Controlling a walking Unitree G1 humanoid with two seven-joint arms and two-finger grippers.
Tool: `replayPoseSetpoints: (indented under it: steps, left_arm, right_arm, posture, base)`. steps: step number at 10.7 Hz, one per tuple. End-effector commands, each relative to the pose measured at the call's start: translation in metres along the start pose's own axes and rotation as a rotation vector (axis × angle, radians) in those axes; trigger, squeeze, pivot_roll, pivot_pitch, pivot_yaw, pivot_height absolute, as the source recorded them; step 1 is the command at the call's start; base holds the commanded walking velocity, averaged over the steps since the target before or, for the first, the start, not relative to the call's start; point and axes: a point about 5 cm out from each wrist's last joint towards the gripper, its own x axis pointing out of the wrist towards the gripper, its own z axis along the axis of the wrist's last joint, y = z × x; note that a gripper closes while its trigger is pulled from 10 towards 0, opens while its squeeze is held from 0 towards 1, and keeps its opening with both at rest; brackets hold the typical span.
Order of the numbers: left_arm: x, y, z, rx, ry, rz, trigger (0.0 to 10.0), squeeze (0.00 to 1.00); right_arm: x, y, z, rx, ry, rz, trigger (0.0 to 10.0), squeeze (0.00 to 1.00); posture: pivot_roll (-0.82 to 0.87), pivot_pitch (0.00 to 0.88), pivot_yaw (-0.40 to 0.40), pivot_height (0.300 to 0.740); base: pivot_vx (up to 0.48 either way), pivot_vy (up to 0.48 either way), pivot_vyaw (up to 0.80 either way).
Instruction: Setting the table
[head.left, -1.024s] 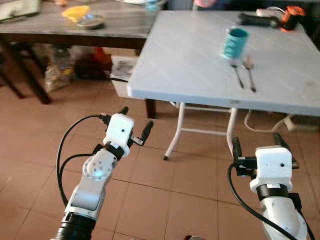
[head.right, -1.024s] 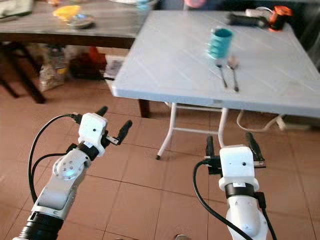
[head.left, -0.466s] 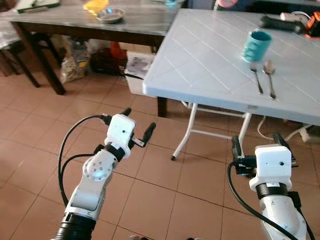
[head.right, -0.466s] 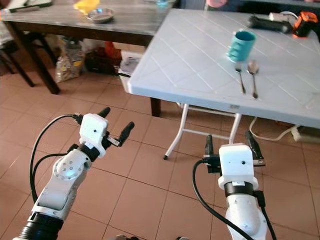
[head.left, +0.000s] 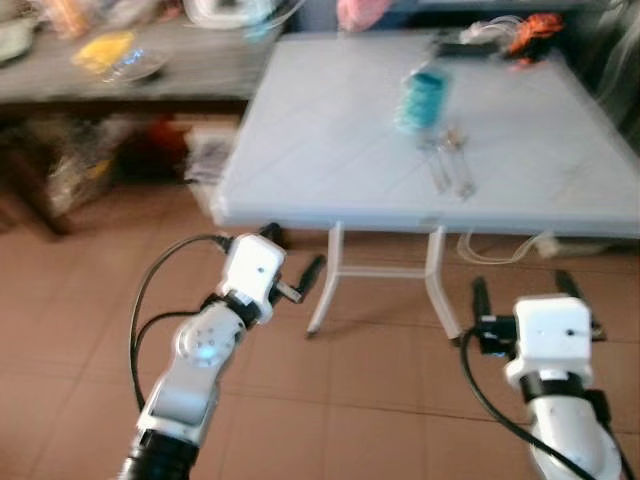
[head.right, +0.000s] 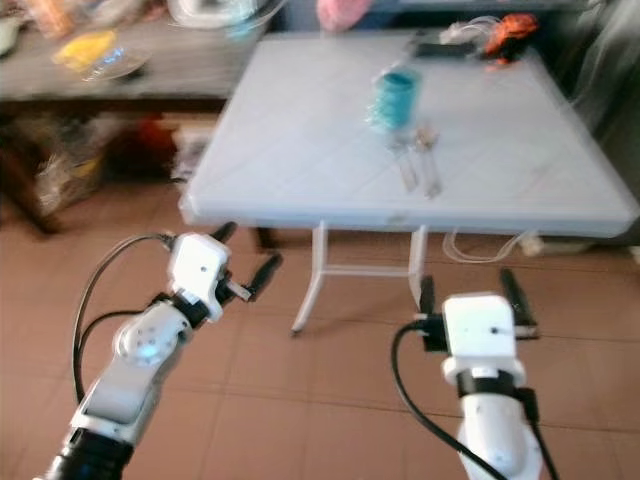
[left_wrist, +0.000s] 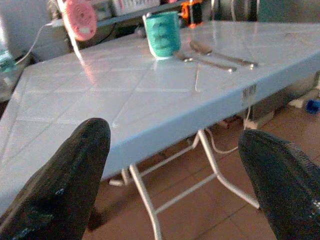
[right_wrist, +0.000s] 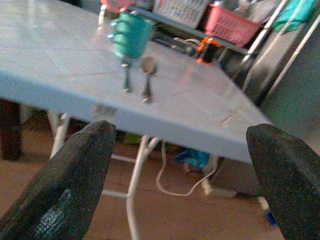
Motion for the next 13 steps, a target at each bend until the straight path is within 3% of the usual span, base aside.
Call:
replayPoseSetpoints:
  steps: [1,3,6,13]
  left_arm:
    - [-0.0051,0.0075,-0.0021,0.011,0.015,0.019,10.0,0.00]
    - [-0.0049,0.0067,-0.0021,0.009,0.015,0.014,10.0,0.00]
    - [-0.0049,0.0068,-0.0022,0.005,0.017,0.021,10.0,0.00]
    - [-0.0034,0.0073,-0.0046,0.009,0.027,0.015,10.0,0.00]
  right_arm:
    - [-0.0009,0.0041,0.0024,0.017,-0.007,0.014,10.0,0.00]
    - [-0.0012,0.0046,0.0021,0.018,-0.006,0.016,10.0,0.00]
    - [-0.0016,0.0057,0.0028,0.007,-0.014,0.034,10.0,0.00]
    - [-0.0023,0.0086,0.0041,0.002,-0.023,0.046,10.0,0.00]
  posture:
    - [-0.05,0.133,0.066,0.740]
    - [-0.05,0.133,0.066,0.740]
    - [-0.05,0.133,0.066,0.740]
    - [-0.06,0.138,0.071,0.740]
  base:
    - [0.322,0.000,-0.80]
    - [0.326,0.000,-0.54]
    - [0.300,0.000,0.00]
    - [0.283,0.000,0.49]
